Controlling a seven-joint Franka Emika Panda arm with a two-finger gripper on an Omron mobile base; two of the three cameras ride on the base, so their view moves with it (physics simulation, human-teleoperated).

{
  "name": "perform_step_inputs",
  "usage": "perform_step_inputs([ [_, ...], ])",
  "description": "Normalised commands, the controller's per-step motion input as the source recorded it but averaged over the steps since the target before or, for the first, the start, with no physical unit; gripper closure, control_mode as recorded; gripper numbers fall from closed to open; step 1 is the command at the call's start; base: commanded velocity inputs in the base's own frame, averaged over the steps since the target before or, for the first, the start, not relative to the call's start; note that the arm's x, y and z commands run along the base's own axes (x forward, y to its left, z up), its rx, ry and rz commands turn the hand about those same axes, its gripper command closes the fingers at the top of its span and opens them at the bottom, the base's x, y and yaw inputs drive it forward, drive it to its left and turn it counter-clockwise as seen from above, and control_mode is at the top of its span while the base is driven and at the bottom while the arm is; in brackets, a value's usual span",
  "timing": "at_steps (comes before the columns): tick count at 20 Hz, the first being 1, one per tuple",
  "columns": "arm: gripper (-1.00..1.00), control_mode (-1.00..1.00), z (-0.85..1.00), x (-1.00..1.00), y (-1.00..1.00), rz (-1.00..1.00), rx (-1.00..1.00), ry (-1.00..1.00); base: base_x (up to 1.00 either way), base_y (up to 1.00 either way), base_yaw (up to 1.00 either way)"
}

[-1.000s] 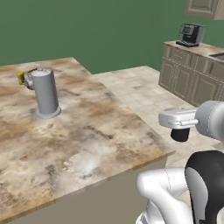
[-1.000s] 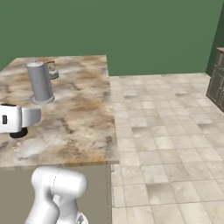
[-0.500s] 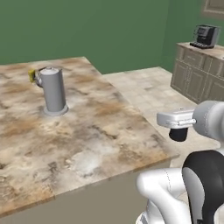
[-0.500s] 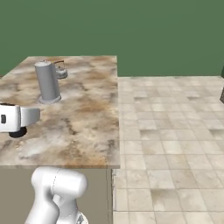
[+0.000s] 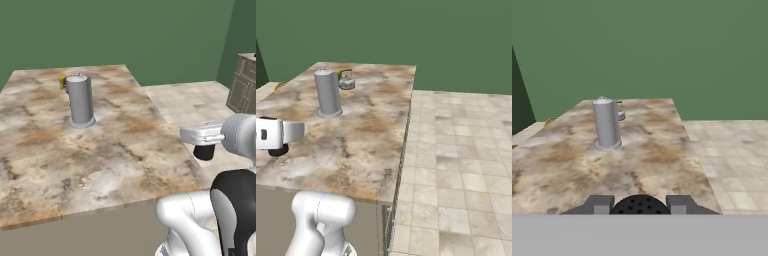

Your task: Move the shaker and shaker from the cabinet to the dining counter.

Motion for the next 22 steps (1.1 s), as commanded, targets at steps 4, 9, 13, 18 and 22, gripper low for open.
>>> perform_step_inputs([
  [4, 1.00, -1.00, -0.02, 0.47, 0.01, -0.02, 0.00, 0.00, 0.00, 0.00, 0.00],
  [9, 1.00, -1.00, -0.09, 0.37, 0.00, 0.00, 0.00, 0.00, 0.00, 0.00, 0.00],
  [13, 1.00, -1.00, -0.14, 0.37, 0.00, 0.00, 0.00, 0.00, 0.00, 0.00, 0.00],
  [18, 1.00, -1.00, -0.42, 0.06, 0.00, 0.00, -0.04, -0.09, 0.00, 0.00, 0.00],
  [22, 1.00, -1.00, -0.43, 0.19, 0.00, 0.04, -0.02, -0.06, 0.00, 0.00, 0.00],
])
